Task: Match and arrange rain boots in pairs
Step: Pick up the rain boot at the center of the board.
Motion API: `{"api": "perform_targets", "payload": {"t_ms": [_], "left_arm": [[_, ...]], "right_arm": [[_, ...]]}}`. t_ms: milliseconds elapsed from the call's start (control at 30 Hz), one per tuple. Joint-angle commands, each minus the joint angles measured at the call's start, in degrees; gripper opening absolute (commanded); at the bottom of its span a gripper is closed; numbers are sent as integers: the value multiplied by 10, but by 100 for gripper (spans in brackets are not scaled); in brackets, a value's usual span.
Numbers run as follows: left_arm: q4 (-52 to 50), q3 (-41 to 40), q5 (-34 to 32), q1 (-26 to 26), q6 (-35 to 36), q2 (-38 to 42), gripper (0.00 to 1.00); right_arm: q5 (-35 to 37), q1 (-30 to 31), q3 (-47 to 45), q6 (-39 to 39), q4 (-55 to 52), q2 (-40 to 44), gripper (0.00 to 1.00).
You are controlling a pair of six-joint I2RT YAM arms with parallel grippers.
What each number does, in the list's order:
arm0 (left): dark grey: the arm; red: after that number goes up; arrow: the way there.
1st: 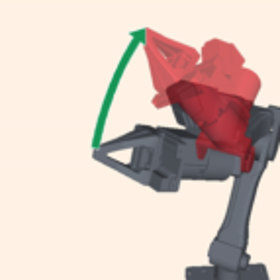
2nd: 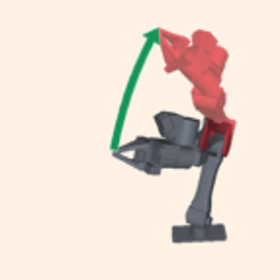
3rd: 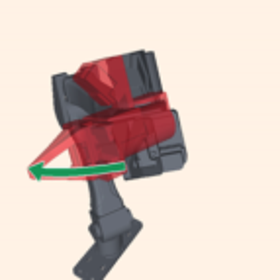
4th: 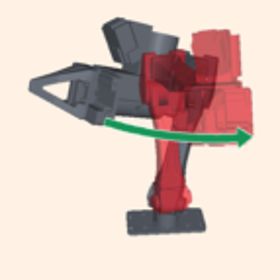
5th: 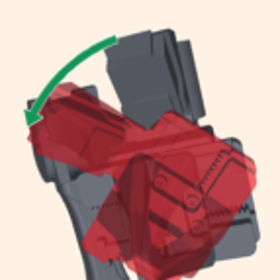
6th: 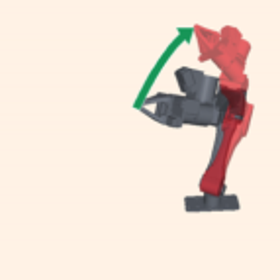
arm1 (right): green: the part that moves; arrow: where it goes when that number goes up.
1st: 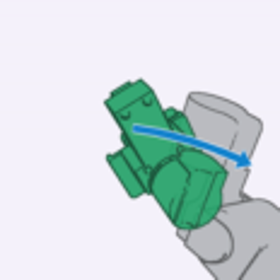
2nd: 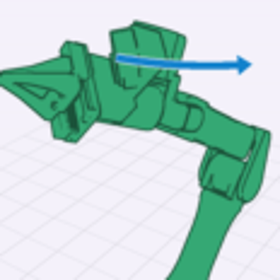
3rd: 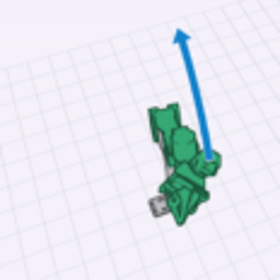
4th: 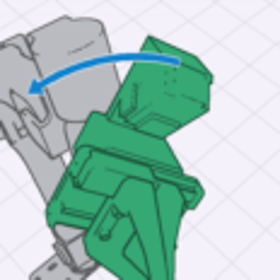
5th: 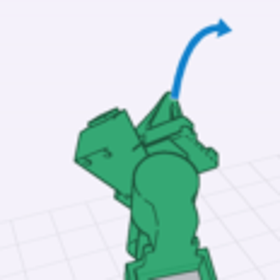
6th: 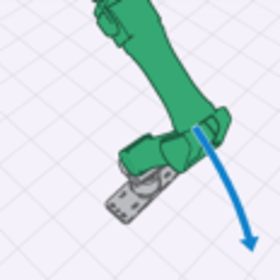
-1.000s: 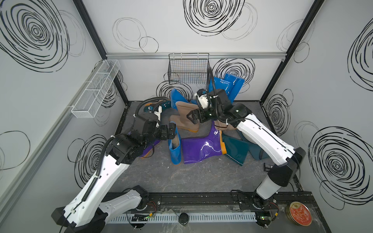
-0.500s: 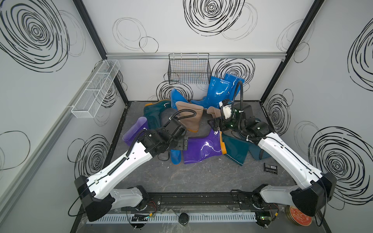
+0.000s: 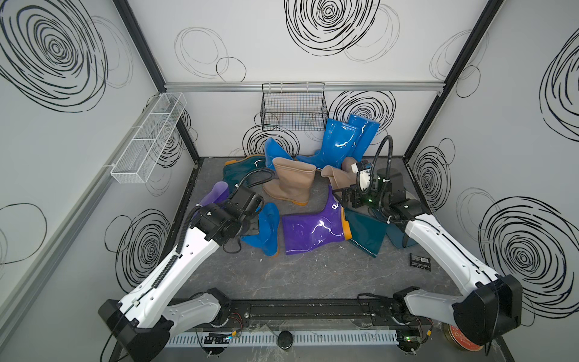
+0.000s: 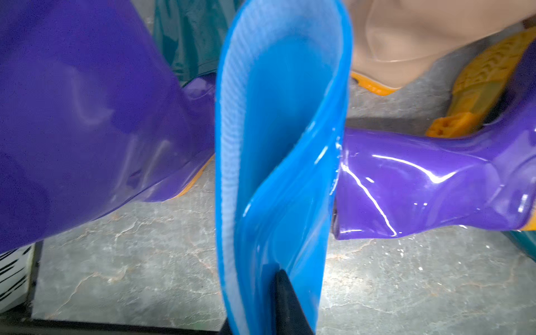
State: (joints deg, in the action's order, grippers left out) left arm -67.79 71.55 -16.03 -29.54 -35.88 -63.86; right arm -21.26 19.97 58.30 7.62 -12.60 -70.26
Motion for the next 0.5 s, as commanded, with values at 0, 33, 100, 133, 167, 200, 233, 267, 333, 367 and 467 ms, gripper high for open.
{"api": "perform_targets", "payload": {"t_ms": [0,33,100,133,167,200,233,267,333,367,467], "left_arm": [[-52,-22,-24,43,38,13,12],[-52,-26,-20,51,43,16,10],[-52,-29,-27,56,49,19,9],[-50,-27,-28,56,50,20,8],[-46,-24,-26,56,50,22,8],[-39,-20,-22,54,48,26,6],[-29,-14,-17,49,43,29,6],[-18,-8,-16,40,38,31,6],[7,3,-19,16,25,34,5],[21,7,-16,1,22,33,5],[49,18,-25,-42,11,19,2]], "right_arm": [[-38,-20,-14,-5,51,11,99],[-40,-24,-17,-3,53,11,99],[-45,-32,-20,1,60,10,99],[-45,-36,-22,4,64,10,99],[-44,-39,-22,8,67,10,99],[-40,-43,-20,15,69,7,99],[-35,-48,-18,22,72,4,98],[-31,-52,-14,28,72,-1,98],[-14,-63,0,46,72,-12,98],[-8,-71,10,58,74,-19,98],[18,-83,40,74,77,-40,98]]}}
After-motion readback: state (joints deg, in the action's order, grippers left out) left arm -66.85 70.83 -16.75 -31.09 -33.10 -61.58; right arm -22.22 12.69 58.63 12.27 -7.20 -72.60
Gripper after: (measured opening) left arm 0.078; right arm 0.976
